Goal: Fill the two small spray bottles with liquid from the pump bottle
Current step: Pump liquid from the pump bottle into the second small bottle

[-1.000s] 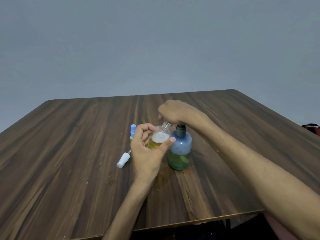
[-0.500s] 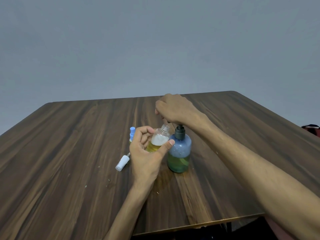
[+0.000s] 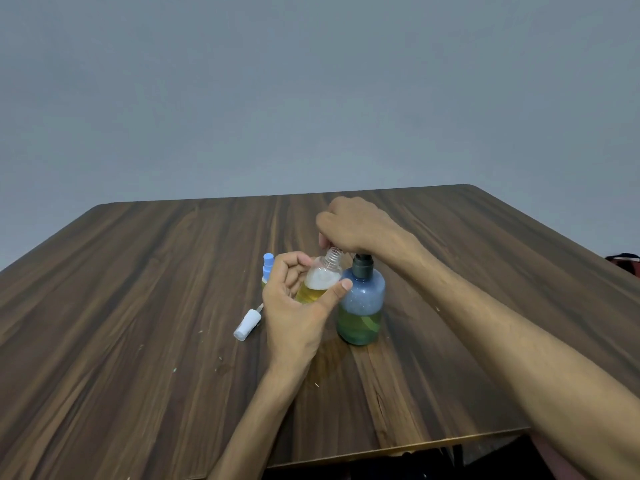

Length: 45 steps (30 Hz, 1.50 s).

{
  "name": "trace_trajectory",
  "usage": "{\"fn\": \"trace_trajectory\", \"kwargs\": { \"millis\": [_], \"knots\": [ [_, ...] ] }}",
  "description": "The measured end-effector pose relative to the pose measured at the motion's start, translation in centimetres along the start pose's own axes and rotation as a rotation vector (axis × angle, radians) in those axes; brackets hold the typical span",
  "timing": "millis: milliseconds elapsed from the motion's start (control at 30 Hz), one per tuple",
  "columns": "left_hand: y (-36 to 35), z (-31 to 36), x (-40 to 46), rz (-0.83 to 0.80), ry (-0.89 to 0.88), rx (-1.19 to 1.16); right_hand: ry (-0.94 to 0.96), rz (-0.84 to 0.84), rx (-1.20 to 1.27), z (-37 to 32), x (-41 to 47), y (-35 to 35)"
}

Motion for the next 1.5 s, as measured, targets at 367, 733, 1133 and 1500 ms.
{"fn": "trace_trajectory", "kwargs": {
  "millis": [367, 733, 1133, 1500],
  "knots": [
    [0.2, -0.1, 0.0, 0.006, 0.002, -0.002, 0.015, 0.052, -0.017, 0.0, -0.2, 0.6],
    [0.0, -0.2, 0.1, 0.002, 0.007, 0.008, -0.019, 0.008, -0.037, 0.3, -0.5, 0.0],
    [0.0, 0.1, 0.0, -0.013, -0.013, -0.013, -0.010, 0.013, -0.018, 0.1, -0.4, 0.3],
    [0.1, 0.0, 0.1, -0.002, -0.020, 0.018, -0.056, -0.067, -0.003, 0.2, -0.4, -0.1]
  ]
}}
Point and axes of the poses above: each hand's wrist, its own x-axis towards the middle knuckle, its own y-axis out of the back of the hand, z = x × y, the point moved 9 cm from there along x, towards the middle knuckle, and after that the axes turned 1 degree about z, right-handed, at the moved point
